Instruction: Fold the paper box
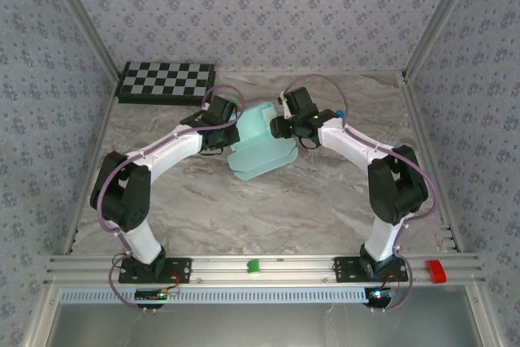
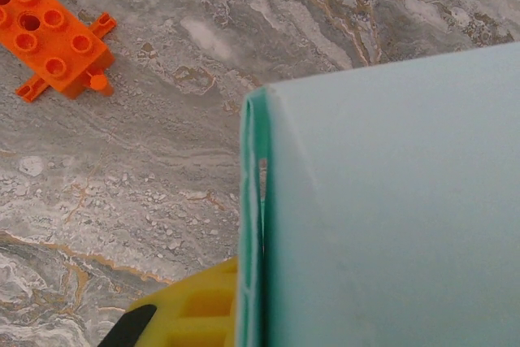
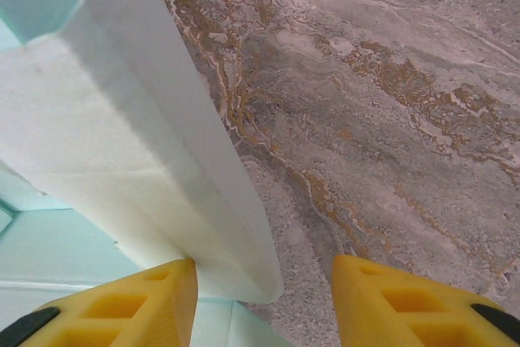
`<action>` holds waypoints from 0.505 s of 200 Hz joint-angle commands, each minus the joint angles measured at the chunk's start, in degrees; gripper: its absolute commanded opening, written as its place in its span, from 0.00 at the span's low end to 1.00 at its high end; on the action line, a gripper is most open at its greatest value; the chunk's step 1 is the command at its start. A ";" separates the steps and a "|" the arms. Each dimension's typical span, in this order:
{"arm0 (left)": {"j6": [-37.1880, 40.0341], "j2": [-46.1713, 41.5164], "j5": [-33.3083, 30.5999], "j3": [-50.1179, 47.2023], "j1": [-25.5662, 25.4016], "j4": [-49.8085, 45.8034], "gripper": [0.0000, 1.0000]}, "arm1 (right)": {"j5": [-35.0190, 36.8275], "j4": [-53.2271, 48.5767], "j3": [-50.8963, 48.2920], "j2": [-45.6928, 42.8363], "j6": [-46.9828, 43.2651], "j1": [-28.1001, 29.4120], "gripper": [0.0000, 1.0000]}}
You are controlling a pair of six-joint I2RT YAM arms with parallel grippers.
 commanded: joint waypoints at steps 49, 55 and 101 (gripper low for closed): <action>1.54 -0.46 3.05 1.97 -0.23 0.78 0.00 | -2.20 -1.06 4.63 4.25 -3.41 0.01 0.47; 1.67 -0.48 3.05 1.97 -0.24 0.77 0.00 | -2.08 -1.28 4.92 4.47 -3.51 0.02 0.47; 1.80 -0.17 3.40 2.15 -0.25 0.76 0.00 | -0.44 -2.27 6.51 6.04 -4.02 0.26 0.39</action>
